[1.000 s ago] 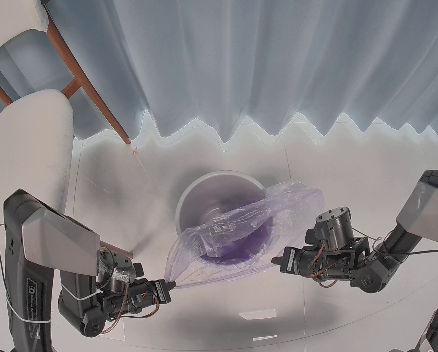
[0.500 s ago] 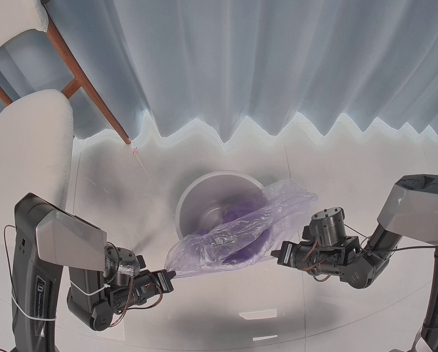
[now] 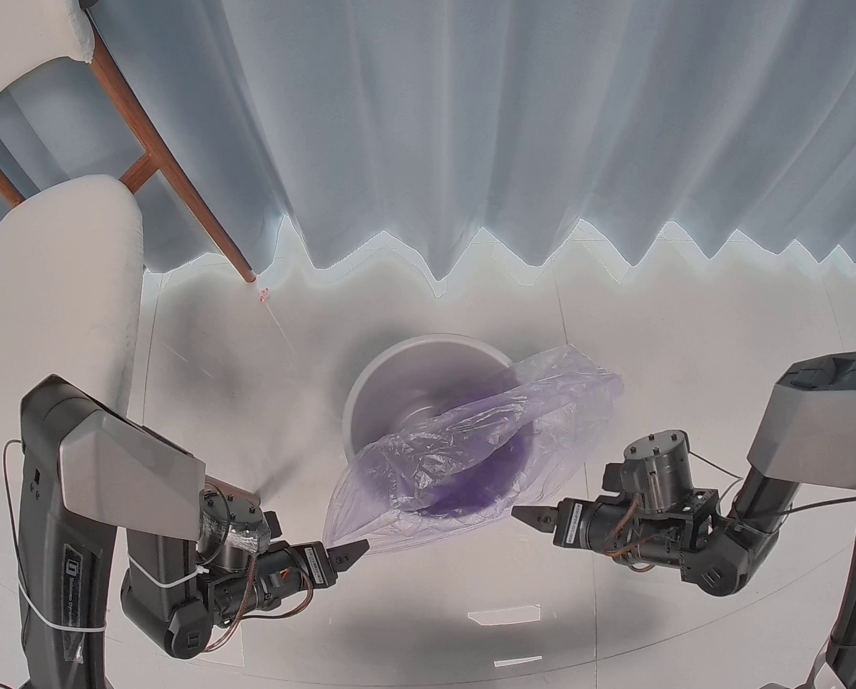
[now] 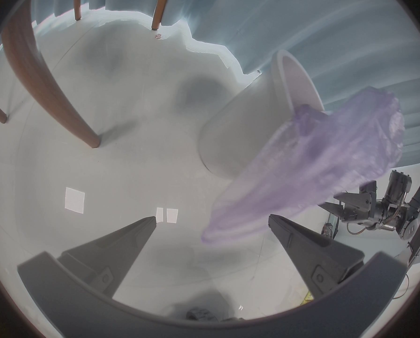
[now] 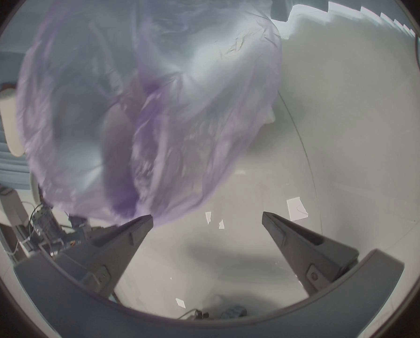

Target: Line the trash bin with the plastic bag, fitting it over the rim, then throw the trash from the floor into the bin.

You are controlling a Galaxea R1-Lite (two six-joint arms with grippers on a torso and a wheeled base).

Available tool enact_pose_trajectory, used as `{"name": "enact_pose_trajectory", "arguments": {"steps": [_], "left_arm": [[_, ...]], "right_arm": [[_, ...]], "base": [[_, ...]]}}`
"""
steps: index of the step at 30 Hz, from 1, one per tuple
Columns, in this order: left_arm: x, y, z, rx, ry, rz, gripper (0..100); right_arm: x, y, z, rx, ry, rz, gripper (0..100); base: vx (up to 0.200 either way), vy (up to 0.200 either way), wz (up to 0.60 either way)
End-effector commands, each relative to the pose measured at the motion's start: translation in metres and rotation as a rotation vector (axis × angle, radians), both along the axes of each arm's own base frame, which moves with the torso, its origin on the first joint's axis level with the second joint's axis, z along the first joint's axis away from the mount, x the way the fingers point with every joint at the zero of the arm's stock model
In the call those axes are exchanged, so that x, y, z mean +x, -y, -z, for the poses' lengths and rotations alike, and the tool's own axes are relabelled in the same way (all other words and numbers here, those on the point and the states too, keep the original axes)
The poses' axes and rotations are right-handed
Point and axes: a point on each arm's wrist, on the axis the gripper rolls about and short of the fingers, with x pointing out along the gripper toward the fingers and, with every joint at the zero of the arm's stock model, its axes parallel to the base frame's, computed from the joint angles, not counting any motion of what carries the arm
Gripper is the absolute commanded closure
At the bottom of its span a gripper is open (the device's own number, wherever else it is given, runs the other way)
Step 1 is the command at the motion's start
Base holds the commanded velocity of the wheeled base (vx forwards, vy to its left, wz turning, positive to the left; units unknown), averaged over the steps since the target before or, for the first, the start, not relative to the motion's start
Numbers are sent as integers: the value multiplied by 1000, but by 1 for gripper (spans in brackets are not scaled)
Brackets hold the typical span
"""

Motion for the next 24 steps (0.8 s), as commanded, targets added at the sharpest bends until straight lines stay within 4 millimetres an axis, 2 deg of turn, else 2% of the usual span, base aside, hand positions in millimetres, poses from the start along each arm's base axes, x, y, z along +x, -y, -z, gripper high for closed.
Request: {"name": "enact_pose_trajectory", "arguments": {"steps": [1,6,7,8,10,11,12,15,17,20,24], "left_arm": [[-33,3,-30,4,12,65,0],[-64,-6,-63,2,73,123,0],[-65,-7,-64,4,77,125,0],[-70,-10,-74,13,126,152,0],[-71,-12,-84,2,170,148,0],[-71,-12,-85,0,174,148,0],[-72,-13,-92,-11,207,147,0],[-72,-15,-106,-17,293,167,0],[-70,-16,-113,-15,350,207,0],[-71,-18,-123,-8,438,334,0],[-61,-18,-129,10,514,376,0]], "right_arm": [[-43,0,-28,31,24,-102,0],[-64,0,-55,77,89,-151,0],[-64,0,-56,79,92,-153,0],[-71,3,-67,101,125,-160,0],[-77,8,-82,133,169,-175,0],[-77,8,-83,136,171,-177,0],[-84,13,-96,176,201,-205,0],[-97,22,-115,235,251,-251,0],[-101,25,-124,254,279,-258,0],[-98,34,-133,249,318,-226,0],[-91,44,-139,244,356,-190,0]], "base": [[0,0,0],[0,0,0],[0,0,0],[0,0,0],[0,0,0],[0,0,0],[0,0,0],[0,0,0],[0,0,0],[0,0,0],[0,0,0]]}}
